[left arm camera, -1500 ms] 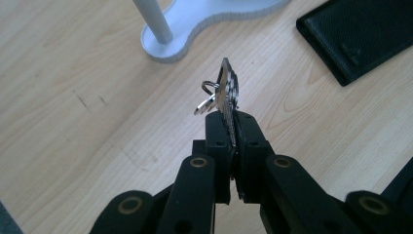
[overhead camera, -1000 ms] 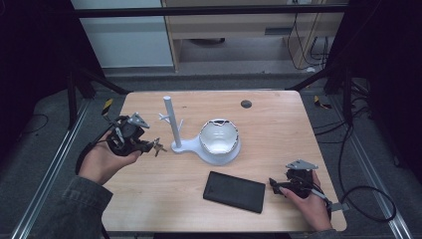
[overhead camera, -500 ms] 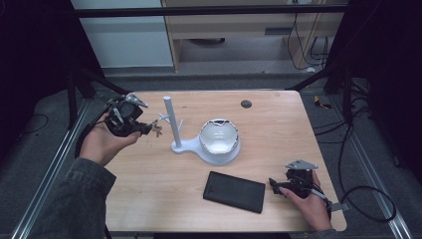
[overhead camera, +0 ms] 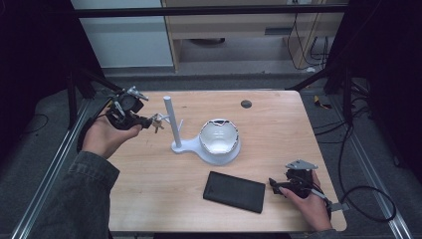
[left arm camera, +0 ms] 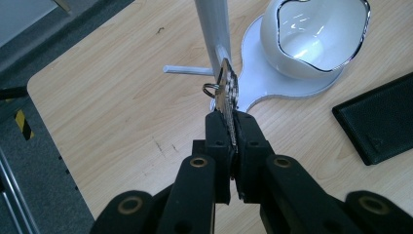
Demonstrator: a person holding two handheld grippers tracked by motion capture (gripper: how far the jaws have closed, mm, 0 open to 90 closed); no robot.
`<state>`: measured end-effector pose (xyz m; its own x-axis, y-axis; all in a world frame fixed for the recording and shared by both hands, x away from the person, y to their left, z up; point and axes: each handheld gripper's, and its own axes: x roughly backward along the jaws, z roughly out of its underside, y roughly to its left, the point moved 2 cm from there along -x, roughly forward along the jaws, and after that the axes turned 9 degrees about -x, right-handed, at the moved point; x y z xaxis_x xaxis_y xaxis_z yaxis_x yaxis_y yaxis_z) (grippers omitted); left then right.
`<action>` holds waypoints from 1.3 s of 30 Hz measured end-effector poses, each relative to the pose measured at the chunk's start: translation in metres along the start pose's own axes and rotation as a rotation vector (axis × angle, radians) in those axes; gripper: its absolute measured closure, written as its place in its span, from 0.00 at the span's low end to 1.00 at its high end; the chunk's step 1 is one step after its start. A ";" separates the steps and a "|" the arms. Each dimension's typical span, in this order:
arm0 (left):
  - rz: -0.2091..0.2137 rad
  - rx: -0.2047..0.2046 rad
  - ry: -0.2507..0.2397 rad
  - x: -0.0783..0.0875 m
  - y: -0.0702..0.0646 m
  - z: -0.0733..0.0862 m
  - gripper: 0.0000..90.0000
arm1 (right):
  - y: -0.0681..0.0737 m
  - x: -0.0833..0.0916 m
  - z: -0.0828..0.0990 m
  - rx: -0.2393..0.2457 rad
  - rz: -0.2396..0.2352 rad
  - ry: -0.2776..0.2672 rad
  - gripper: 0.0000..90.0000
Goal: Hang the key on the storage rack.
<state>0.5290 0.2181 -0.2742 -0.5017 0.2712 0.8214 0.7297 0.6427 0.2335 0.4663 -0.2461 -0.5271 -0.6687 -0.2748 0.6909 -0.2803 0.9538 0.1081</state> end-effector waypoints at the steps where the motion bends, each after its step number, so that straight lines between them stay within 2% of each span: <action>1: 0.000 -0.002 0.000 0.000 0.000 -0.001 0.95 | 0.000 0.000 0.000 0.000 0.000 0.000 0.00; 6: 0.006 0.001 0.008 -0.001 -0.002 -0.003 0.95 | 0.000 0.000 0.000 0.000 0.000 0.000 0.00; 8: 0.000 -0.014 0.005 -0.001 -0.001 -0.004 0.95 | 0.000 0.000 0.000 0.000 0.000 0.000 0.00; 12: 0.007 -0.001 0.007 -0.003 -0.003 -0.006 0.95 | 0.000 0.000 0.000 0.001 -0.001 0.000 0.00; 15: 0.002 -0.012 0.007 -0.004 -0.002 -0.008 0.95 | 0.000 0.000 0.000 0.000 -0.001 0.000 0.00; 22: 0.007 0.000 0.006 -0.006 -0.003 -0.012 0.95 | 0.000 0.000 0.000 0.000 -0.002 0.002 0.00; 26: -0.006 -0.009 -0.001 -0.005 -0.001 -0.013 0.95 | 0.000 0.000 0.000 0.001 -0.003 0.002 0.00; 34: -0.021 0.004 -0.021 -0.002 0.000 -0.016 0.96 | 0.000 0.000 0.000 0.000 -0.003 0.003 0.00; 39: -0.028 -0.002 -0.014 -0.005 -0.001 -0.018 0.96 | 0.000 0.000 0.000 0.000 -0.003 0.003 0.00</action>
<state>0.5390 0.2033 -0.2693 -0.5287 0.2631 0.8070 0.7160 0.6489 0.2576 0.4660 -0.2457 -0.5269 -0.6660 -0.2776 0.6924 -0.2827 0.9529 0.1101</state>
